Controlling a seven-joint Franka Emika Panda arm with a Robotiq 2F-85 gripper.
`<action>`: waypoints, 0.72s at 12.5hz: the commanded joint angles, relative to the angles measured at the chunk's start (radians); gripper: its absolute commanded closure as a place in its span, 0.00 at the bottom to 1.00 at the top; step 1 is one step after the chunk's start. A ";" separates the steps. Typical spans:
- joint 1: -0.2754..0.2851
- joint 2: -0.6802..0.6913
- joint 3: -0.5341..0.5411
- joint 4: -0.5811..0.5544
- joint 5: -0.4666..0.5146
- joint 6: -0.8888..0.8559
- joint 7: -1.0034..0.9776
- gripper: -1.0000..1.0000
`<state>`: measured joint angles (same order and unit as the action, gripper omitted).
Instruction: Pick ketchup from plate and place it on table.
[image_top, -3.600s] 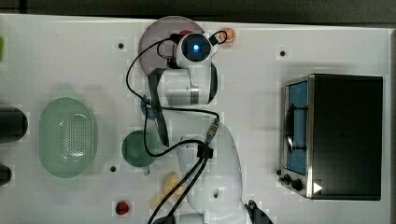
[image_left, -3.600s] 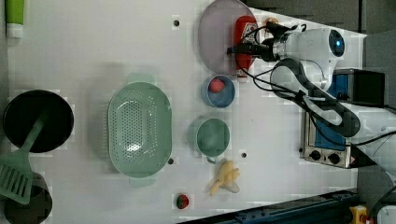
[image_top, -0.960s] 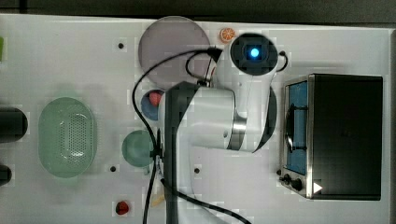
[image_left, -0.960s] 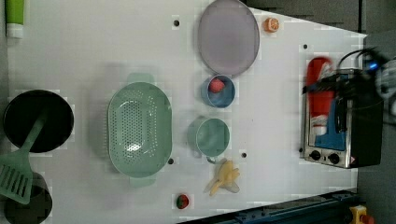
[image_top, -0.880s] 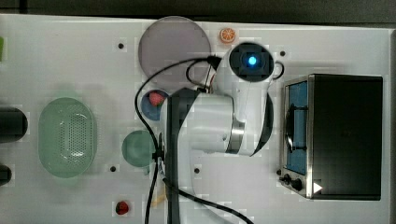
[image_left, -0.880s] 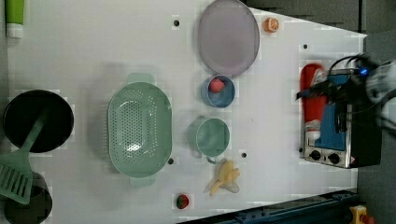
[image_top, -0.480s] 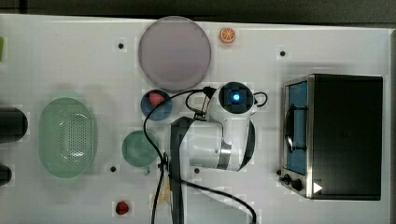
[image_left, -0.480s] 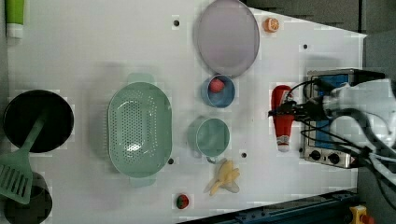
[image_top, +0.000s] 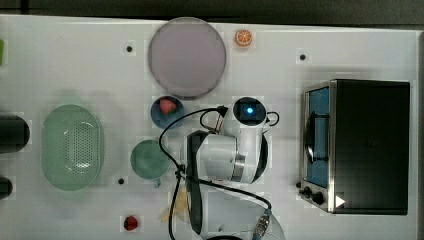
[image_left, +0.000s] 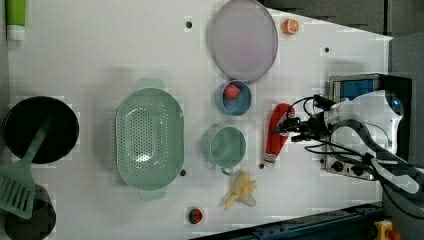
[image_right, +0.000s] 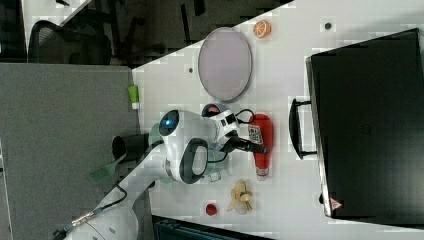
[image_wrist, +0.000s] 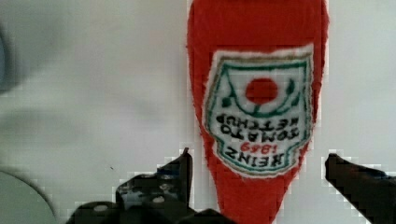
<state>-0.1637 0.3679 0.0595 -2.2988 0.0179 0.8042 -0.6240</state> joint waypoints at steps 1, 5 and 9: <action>0.009 -0.137 0.017 0.074 0.004 -0.017 0.087 0.00; 0.010 -0.336 0.040 0.227 0.003 -0.244 0.349 0.00; 0.010 -0.443 0.043 0.407 -0.002 -0.562 0.627 0.00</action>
<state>-0.1534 -0.0777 0.0928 -1.8955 0.0113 0.3071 -0.1774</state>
